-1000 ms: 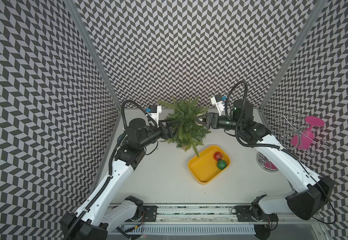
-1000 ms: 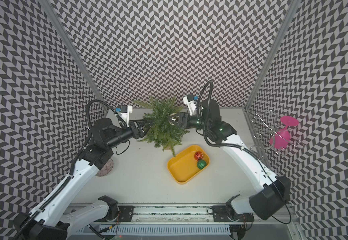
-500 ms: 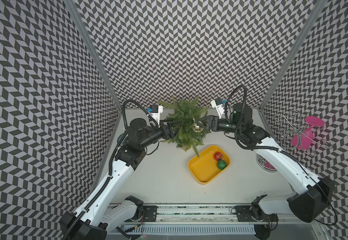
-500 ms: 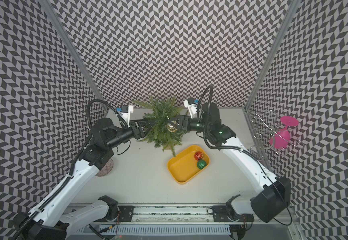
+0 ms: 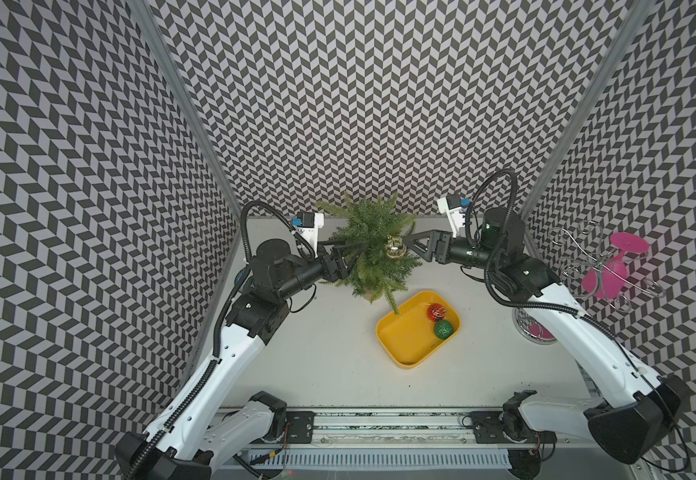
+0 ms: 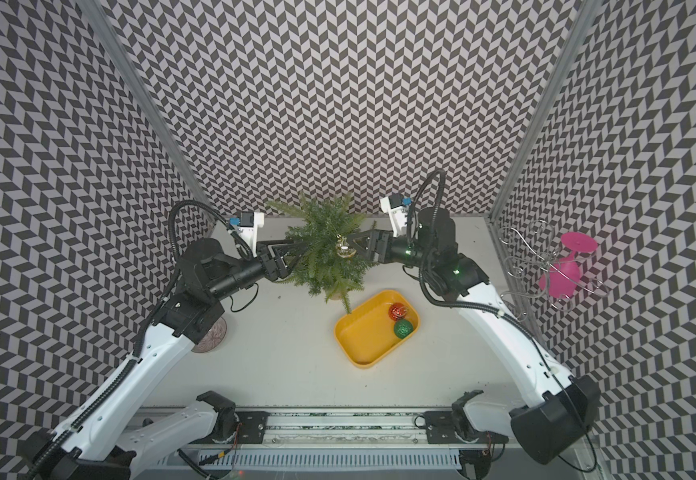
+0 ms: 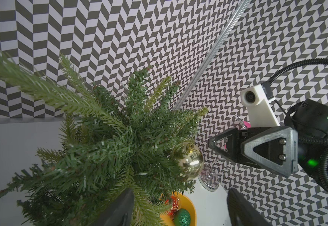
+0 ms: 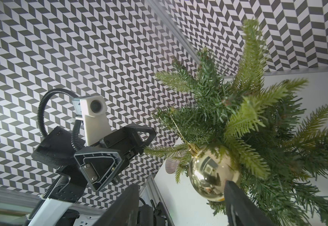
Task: Decorate the small christmas tree with ornaments
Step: Hang an ornament on the christmas tree, then pick up an ornament from the container.
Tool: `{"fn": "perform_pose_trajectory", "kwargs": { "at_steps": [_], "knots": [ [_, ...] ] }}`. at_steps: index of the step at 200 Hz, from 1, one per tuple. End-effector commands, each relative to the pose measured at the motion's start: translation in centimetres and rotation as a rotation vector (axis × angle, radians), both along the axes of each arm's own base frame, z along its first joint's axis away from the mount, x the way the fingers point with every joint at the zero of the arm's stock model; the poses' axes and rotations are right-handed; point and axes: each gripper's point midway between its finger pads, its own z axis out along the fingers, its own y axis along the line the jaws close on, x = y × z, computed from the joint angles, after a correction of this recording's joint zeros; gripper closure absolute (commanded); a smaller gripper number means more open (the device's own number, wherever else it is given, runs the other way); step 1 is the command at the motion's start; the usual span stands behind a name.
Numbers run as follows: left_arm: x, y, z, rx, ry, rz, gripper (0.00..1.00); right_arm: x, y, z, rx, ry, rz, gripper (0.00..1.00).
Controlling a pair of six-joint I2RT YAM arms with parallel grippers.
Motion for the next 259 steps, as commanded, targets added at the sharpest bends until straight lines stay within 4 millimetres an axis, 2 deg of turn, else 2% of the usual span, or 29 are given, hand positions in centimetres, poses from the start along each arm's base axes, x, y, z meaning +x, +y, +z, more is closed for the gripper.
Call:
{"fn": "perform_pose_trajectory", "kwargs": {
  "at_steps": [1,36,73,168,259],
  "knots": [
    [-0.6,0.2,-1.0,0.025,0.012,-0.004,0.23,-0.1,-1.4,0.4,-0.022,-0.047,-0.058,0.30],
    [-1.6,0.2,-2.2,0.052,0.023,-0.024,0.23,-0.5,-3.5,-0.8,-0.045,-0.033,-0.115,0.30],
    [-2.8,0.2,-4.3,0.094,0.043,-0.037,0.23,-0.9,-5.7,-2.6,-0.062,0.001,-0.172,0.31],
    [-5.5,-0.4,-7.7,0.174,0.082,-0.069,0.23,-0.9,-8.0,-8.2,-0.143,0.114,-0.258,0.33],
    [-7.8,0.0,-13.0,0.280,0.174,-0.054,0.24,-1.7,-11.6,-17.8,-0.428,0.307,-0.375,0.35]
  ]
}}
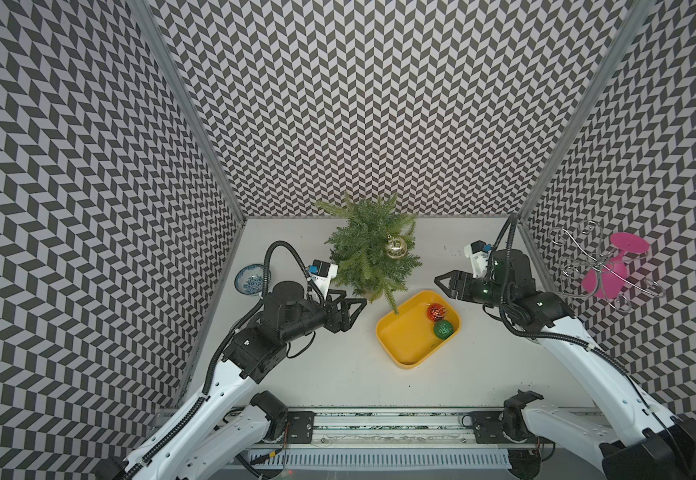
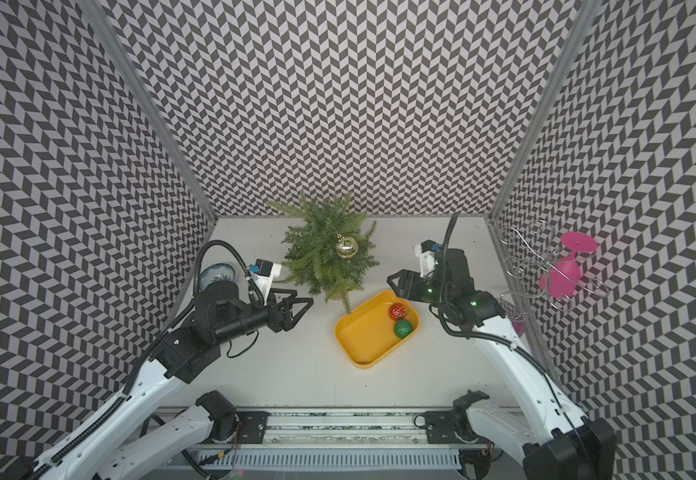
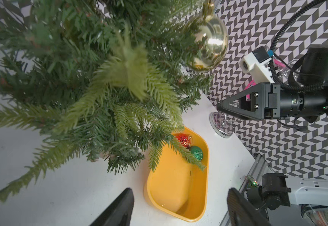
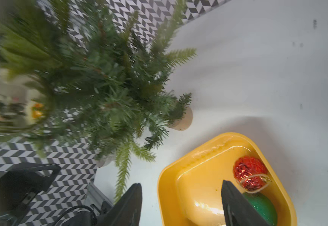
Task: Decorate the small christmas tree with ornaments
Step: Pick up an ornament from the container.
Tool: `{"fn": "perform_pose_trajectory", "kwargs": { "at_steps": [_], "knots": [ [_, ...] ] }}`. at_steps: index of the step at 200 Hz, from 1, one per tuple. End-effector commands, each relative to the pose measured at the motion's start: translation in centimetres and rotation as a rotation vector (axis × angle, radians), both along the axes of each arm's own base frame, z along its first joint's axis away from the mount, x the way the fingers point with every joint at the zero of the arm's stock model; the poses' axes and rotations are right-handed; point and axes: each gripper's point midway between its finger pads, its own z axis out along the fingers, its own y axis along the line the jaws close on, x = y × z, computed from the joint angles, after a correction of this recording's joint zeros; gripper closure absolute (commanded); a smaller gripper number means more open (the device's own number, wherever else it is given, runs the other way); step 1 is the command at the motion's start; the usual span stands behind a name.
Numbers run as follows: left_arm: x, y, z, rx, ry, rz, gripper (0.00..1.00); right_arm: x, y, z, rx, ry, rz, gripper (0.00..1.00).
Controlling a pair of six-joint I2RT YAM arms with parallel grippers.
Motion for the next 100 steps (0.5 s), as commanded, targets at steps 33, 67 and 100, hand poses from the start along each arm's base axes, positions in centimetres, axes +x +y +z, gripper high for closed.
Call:
{"fn": "perform_pose_trajectory", "kwargs": {
  "at_steps": [33,67,100],
  "knots": [
    [-1.4,-0.5,-3.7,0.076,0.035,-0.020,0.24,-0.9,-1.9,-6.4,-0.171,0.164,-0.022,0.35],
    [-1.6,-1.3,-4.7,0.094,0.035,-0.032,0.24,-1.6,-1.8,-9.7,-0.226,0.230,-0.020,0.37],
    [-1.9,-2.0,-5.5,0.110,0.039,-0.046,0.24,-1.7,-1.5,-11.3,-0.263,0.246,-0.017,0.36]
  ]
}}
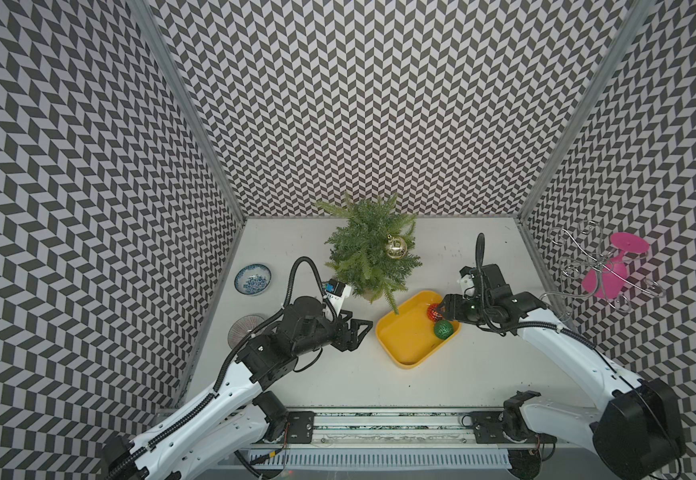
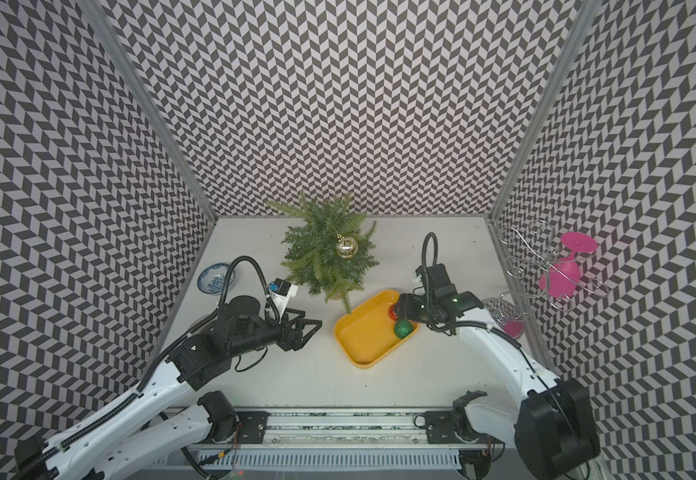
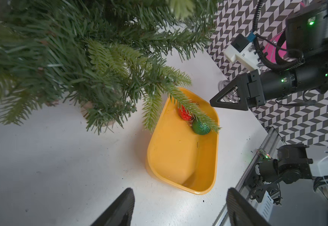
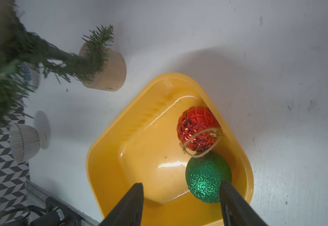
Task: Decorate the small christmas tree with ornaments
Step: Pick up an ornament from the container.
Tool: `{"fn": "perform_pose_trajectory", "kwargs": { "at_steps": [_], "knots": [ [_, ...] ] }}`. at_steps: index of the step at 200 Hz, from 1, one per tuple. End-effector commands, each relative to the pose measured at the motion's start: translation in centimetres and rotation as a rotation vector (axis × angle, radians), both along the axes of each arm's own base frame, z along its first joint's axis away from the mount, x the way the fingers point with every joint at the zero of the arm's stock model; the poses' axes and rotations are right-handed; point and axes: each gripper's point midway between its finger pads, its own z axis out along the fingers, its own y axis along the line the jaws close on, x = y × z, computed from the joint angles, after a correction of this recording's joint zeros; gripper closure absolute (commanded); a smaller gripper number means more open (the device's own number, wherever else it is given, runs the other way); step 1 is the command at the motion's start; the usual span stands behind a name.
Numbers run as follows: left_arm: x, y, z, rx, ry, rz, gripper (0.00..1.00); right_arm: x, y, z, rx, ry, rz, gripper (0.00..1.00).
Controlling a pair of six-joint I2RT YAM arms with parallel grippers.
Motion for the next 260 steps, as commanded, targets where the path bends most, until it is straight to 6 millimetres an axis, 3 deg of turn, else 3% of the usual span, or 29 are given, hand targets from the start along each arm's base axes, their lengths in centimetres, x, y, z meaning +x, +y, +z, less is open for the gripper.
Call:
{"fn": "perform_pose_trajectory", "kwargs": {
  "at_steps": [1,110,155,222,260],
  "knots": [
    [0.3,-0.4,0.2,-0.001,-0.033,0.010,0.24,0.7,0.1,-0.4,-0.033,-0.036,0.001,0.36],
    [0.3,-0.9,-0.1,0.007,-0.036,0.015,0.24,3.0,3.9,-4.6,-0.076,-0.048,0.057,0.31],
    [0.5,-1.1,-0.2,0.012,-0.036,0.015,0.24,3.6,5.6,-3.6,-0.063,-0.105,0.112,0.31],
    [0.8,-1.3,0.0,0.013,-0.047,0.019,0.24,3.3,3.2,-1.5,-0.198,-0.111,0.071,0.35],
    [0.9,-1.6,-0.2,0.020,-0.044,0.009,0.24,4.3,3.8,-0.1,-0.196,-0.155,0.085,0.40]
  ]
}}
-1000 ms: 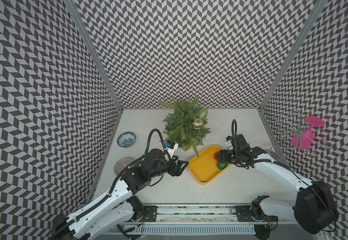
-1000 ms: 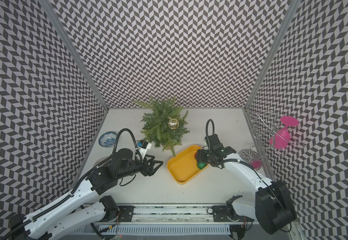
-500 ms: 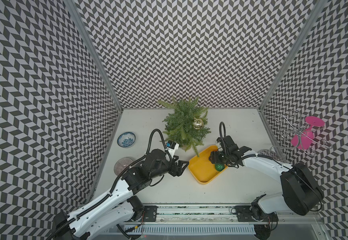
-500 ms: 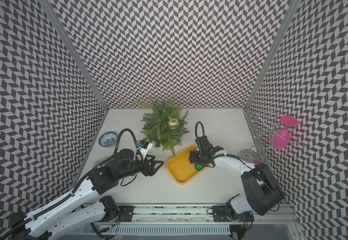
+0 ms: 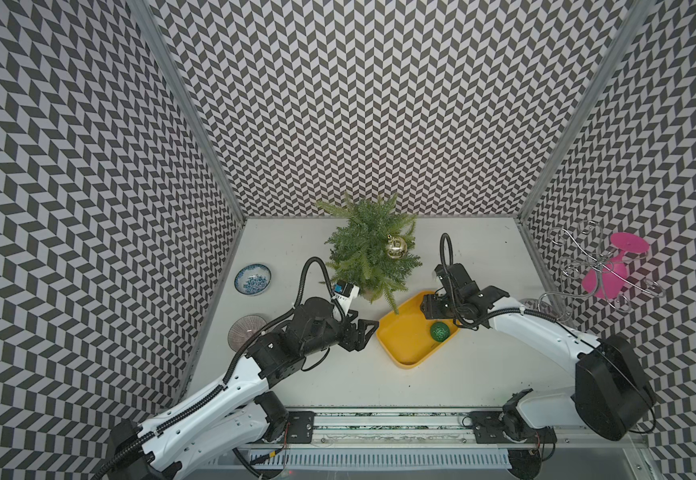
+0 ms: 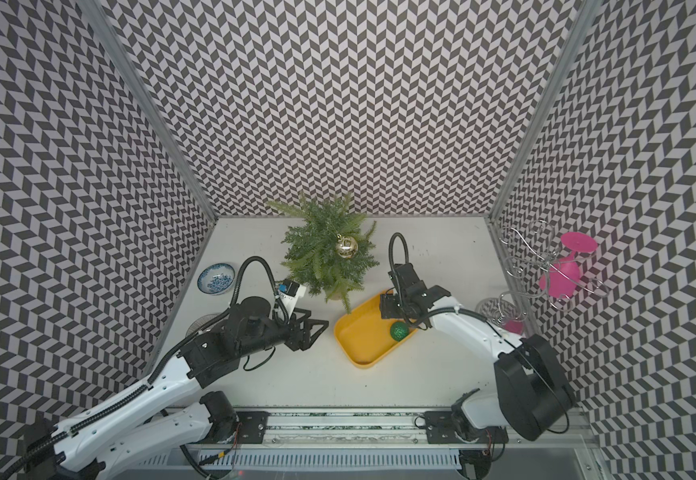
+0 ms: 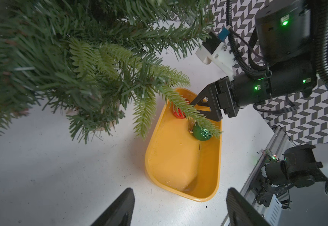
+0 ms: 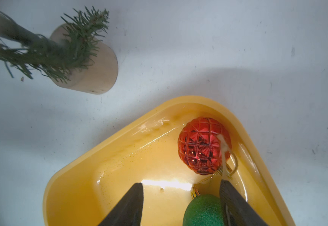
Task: Decorate the small christmas tree with ornaments
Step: Pick up an ornament from the container.
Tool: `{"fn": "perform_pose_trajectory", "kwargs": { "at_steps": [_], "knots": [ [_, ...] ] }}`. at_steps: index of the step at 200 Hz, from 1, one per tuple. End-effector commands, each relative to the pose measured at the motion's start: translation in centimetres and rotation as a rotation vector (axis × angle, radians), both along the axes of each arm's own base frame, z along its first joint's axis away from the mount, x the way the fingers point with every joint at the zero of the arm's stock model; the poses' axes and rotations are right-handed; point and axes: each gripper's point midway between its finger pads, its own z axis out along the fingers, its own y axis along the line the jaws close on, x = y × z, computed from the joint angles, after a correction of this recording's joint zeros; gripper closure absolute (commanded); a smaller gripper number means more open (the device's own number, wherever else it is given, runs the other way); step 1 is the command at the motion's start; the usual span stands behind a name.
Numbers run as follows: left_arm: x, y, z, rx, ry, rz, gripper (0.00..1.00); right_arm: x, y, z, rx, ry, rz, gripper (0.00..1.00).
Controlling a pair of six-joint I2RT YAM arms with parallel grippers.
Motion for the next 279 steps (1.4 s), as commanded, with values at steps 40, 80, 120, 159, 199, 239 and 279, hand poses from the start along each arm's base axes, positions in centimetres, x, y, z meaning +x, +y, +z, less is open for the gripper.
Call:
{"fn": "perform_pose_trajectory", "kwargs": {
  "at_steps": [40,80,120,159,199,239,279],
  "knots": [
    [0.1,-0.3,0.7,-0.008,-0.026,-0.001,0.24,2.0,0.6,1.4,-0.036,-0.065,0.019,0.40],
    [0.1,-0.1,0.6,-0.013,-0.022,0.006,0.24,2.8,0.4,-0.1,-0.088,-0.059,0.019,0.35],
    [0.0,0.1,0.8,-0.019,-0.024,0.012,0.24,2.4,-0.3,-1.7,-0.155,-0.017,0.029,0.33],
    [0.0,0.1,0.8,-0.021,-0.024,0.011,0.24,1.9,-0.7,-2.5,-0.219,0.001,0.029,0.33],
    [0.0,0.0,0.9,-0.020,-0.027,0.004,0.24,1.4,-1.0,-4.0,-0.292,0.027,0.034,0.32],
    [-0.1,-0.1,0.9,-0.019,-0.026,0.001,0.25,1.1,-0.8,-4.9,-0.316,0.041,0.047,0.32],
    [-0.1,0.0,1.0,-0.020,-0.029,0.005,0.25,0.7,-0.8,-5.7,-0.330,0.075,0.063,0.31]
  ]
}}
